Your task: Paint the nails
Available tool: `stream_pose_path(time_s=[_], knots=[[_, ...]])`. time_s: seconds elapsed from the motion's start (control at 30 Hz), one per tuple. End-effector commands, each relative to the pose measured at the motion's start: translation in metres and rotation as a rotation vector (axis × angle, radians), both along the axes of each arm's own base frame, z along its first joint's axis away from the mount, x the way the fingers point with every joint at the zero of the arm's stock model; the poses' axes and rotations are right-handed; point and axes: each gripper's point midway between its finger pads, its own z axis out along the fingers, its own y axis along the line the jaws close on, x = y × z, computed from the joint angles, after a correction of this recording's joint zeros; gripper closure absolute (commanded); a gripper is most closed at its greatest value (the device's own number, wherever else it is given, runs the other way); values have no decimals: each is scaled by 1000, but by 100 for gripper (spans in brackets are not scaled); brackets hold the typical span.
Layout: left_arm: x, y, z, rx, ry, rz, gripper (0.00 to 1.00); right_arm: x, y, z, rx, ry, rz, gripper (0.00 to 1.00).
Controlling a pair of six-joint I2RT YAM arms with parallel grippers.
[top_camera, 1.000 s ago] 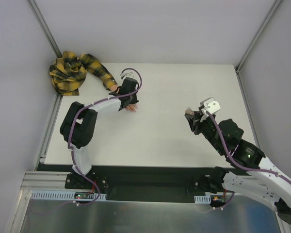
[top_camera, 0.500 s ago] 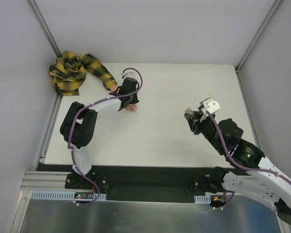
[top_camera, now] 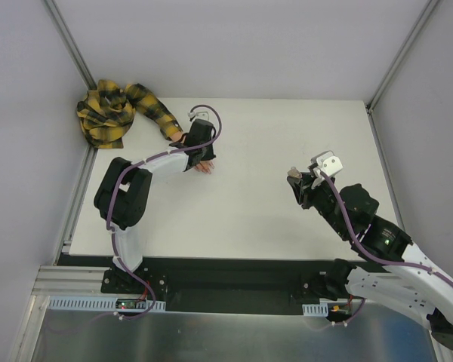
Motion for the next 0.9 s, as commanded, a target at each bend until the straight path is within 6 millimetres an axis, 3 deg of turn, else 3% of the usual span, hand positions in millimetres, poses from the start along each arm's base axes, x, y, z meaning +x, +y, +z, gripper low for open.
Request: stream_pose_path(time_s=[0.0, 0.47, 0.87], knots=[[11, -4, 16, -37, -39, -8, 100, 2, 3, 13, 61, -24, 1, 100], [-5, -6, 6, -73, 6, -7, 100, 2, 5, 11, 61, -15, 6, 100], [-2, -8, 10, -73, -7, -12, 100, 2, 5, 11, 67, -15, 6, 100]])
